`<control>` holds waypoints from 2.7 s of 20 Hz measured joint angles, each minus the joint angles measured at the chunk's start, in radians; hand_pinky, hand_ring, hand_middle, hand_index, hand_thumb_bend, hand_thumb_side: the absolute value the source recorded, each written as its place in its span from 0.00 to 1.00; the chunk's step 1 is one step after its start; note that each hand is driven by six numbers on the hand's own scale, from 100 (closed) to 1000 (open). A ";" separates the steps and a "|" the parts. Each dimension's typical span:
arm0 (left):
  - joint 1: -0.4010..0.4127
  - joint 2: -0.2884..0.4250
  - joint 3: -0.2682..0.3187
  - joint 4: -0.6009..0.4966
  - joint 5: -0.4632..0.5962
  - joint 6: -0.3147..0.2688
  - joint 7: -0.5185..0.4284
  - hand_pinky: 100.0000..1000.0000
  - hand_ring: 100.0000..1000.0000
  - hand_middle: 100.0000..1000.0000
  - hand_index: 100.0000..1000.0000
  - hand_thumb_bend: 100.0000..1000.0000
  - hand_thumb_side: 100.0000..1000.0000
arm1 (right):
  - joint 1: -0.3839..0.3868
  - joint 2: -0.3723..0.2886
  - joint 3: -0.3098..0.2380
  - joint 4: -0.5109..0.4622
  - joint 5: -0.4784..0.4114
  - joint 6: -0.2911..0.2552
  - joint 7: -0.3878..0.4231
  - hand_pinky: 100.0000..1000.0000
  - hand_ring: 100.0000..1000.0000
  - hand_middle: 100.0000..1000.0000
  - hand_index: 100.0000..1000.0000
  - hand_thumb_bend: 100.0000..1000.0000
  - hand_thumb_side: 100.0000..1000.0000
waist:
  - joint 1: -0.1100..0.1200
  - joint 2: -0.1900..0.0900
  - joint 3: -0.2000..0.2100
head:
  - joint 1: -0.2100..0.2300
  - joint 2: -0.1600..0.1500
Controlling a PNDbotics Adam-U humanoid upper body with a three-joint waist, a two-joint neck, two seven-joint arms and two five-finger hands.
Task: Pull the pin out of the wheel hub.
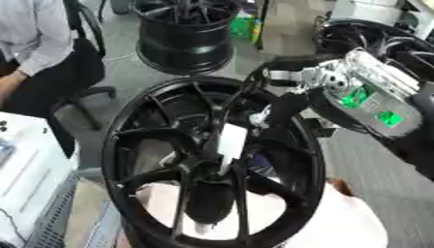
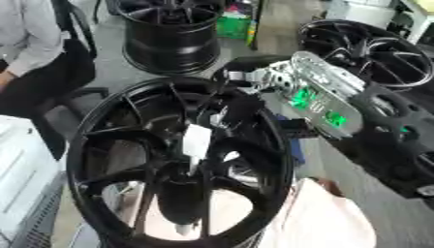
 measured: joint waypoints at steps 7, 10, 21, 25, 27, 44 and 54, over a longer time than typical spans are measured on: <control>0.008 0.008 0.007 0.000 -0.006 0.003 0.007 0.73 0.86 0.60 0.83 0.00 0.63 | 0.011 0.008 0.001 -0.044 -0.010 0.020 0.024 0.86 0.86 0.77 0.88 0.19 0.50 | -0.003 -0.007 -0.006 | 0.017 0.000; 0.010 0.009 0.009 0.000 -0.008 0.004 0.010 0.73 0.86 0.60 0.83 0.00 0.63 | 0.012 0.009 0.004 -0.060 -0.012 0.016 0.030 0.86 0.86 0.78 0.88 0.21 0.49 | -0.005 -0.010 -0.009 | 0.024 0.000; 0.027 0.026 0.014 0.000 -0.012 0.010 0.017 0.74 0.86 0.60 0.83 0.00 0.64 | 0.057 0.047 0.002 -0.090 -0.014 0.009 0.036 0.86 0.87 0.77 0.88 0.17 0.50 | -0.013 -0.022 -0.019 | 0.018 0.000; 0.028 0.027 0.014 0.000 -0.013 0.010 0.017 0.74 0.86 0.60 0.83 0.00 0.64 | 0.076 0.069 0.002 -0.087 -0.012 0.016 0.030 0.86 0.87 0.77 0.88 0.15 0.52 | -0.014 -0.021 -0.017 | 0.006 0.000; 0.028 0.027 0.014 0.000 -0.013 0.010 0.017 0.74 0.86 0.60 0.83 0.00 0.64 | 0.084 0.079 0.001 -0.076 -0.007 0.020 0.026 0.86 0.87 0.77 0.88 0.16 0.52 | -0.014 -0.020 -0.014 | 0.001 0.000; 0.031 0.026 0.014 0.000 -0.013 0.011 0.013 0.74 0.86 0.59 0.83 0.00 0.65 | 0.117 0.124 -0.014 0.029 0.028 0.022 0.021 0.87 0.88 0.78 0.89 0.18 0.49 | -0.021 -0.011 0.008 | -0.022 0.000; 0.035 0.025 0.014 0.000 -0.011 0.009 0.008 0.74 0.86 0.59 0.83 0.00 0.66 | 0.133 0.140 -0.023 0.070 0.028 0.019 0.020 0.86 0.87 0.77 0.88 0.22 0.46 | -0.023 -0.006 0.015 | -0.030 0.000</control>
